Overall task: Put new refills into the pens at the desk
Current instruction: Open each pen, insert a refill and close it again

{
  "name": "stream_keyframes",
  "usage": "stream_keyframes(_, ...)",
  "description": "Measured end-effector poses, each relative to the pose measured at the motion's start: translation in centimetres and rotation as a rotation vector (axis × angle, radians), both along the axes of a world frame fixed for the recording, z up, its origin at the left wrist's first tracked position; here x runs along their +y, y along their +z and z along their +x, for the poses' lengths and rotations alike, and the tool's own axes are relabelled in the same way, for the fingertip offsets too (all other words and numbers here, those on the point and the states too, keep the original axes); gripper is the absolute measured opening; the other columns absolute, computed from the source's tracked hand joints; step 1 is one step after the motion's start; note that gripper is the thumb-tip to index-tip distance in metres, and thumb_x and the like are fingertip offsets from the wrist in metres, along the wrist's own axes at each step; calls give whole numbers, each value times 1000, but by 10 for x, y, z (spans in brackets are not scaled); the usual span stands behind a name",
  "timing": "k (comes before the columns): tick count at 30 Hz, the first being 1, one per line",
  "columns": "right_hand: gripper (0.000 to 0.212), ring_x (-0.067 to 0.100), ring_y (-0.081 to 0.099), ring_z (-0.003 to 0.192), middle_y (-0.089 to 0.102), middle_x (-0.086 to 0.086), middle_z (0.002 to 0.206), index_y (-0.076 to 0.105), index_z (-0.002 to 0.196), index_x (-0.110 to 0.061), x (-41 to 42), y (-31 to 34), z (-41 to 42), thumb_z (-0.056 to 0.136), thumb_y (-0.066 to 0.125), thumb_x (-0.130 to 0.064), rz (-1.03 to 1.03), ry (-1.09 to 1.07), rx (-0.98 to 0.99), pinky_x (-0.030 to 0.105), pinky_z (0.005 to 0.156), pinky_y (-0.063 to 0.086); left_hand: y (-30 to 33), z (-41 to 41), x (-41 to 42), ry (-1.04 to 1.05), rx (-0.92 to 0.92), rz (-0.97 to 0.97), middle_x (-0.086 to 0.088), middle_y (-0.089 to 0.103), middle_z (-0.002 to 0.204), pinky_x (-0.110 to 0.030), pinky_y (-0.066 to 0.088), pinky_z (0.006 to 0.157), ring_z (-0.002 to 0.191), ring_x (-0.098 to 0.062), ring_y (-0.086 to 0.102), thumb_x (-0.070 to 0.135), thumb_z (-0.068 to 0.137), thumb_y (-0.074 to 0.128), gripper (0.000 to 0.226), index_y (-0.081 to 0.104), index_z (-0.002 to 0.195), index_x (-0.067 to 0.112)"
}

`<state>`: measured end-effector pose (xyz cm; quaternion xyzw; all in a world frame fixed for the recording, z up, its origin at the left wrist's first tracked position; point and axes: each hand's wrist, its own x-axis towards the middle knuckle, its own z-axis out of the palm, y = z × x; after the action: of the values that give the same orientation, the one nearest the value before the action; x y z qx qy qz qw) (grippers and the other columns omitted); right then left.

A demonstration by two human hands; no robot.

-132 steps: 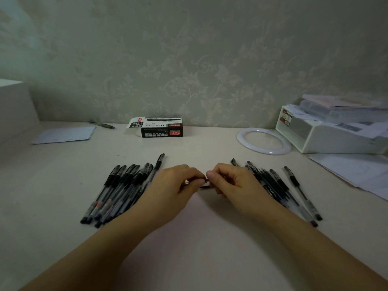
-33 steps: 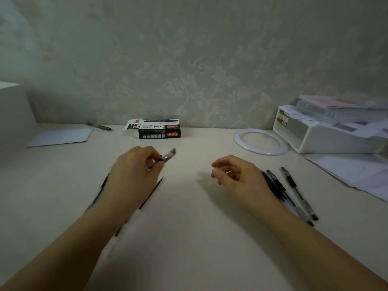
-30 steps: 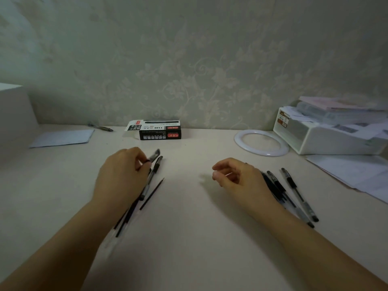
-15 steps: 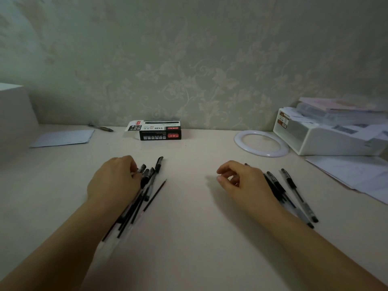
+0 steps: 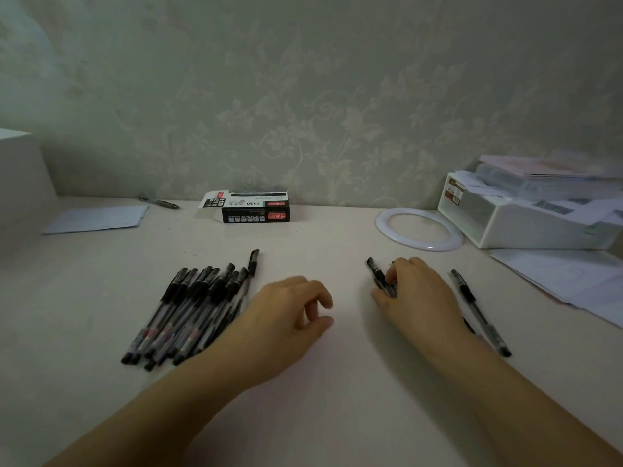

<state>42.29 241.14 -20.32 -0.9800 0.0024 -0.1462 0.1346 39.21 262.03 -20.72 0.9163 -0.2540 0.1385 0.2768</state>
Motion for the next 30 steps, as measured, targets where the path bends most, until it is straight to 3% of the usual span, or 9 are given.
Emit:
stream_keyframes(4,32,26,58,93,56,5,104,57,101,-11,0,-1,0,97,52,-42,22,-35,-16,42,81,49,-4,1,1,0,39,46,17,54,87,-12,42,63,71,-2,55,37,90,59,12,61,101,33)
stream_keyframes(10,27,25,58,97,57,5,107,61,103,-12,-2,-1,1,99,49,-36,-43,-62,3,39,83,47,0,7,16,231,-8,142,14,51,89,-15,34,60,66,0,46,38,92,56,9,60,94,30)
stream_keyframes(15,28,27,59,101,59,7,110,61,106,-10,0,-2,1,98,50,-34,-30,-65,2,41,85,48,1,8,22,353,-21,160,12,55,91,-20,37,66,77,-5,49,37,92,55,9,60,92,29)
stream_keyframes(20,28,25,60,88,58,7,102,58,97,-8,-1,0,3,99,49,-34,51,-48,-48,43,77,52,-1,9,21,359,-25,160,13,56,91,-19,37,65,76,-4,49,38,92,56,10,61,92,29)
stream_keyframes(23,24,19,57,81,57,4,96,58,96,-12,2,4,4,98,51,-35,231,21,-124,37,71,50,-2,10,19,336,-37,120,14,58,87,-17,37,63,69,-2,49,37,91,58,9,62,91,29)
stream_keyframes(27,20,9,56,69,62,-2,85,59,94,-18,19,7,2,97,53,-38,723,139,7,15,54,46,-2,10,11,261,-24,-75,15,61,74,-11,40,57,62,-2,55,40,89,60,13,64,83,30)
stream_keyframes(30,23,7,54,56,61,-2,69,59,98,-10,36,0,-3,98,55,-33,989,220,173,21,58,48,1,5,2,189,27,-207,15,63,72,-13,46,58,66,1,59,55,87,50,29,65,87,30)
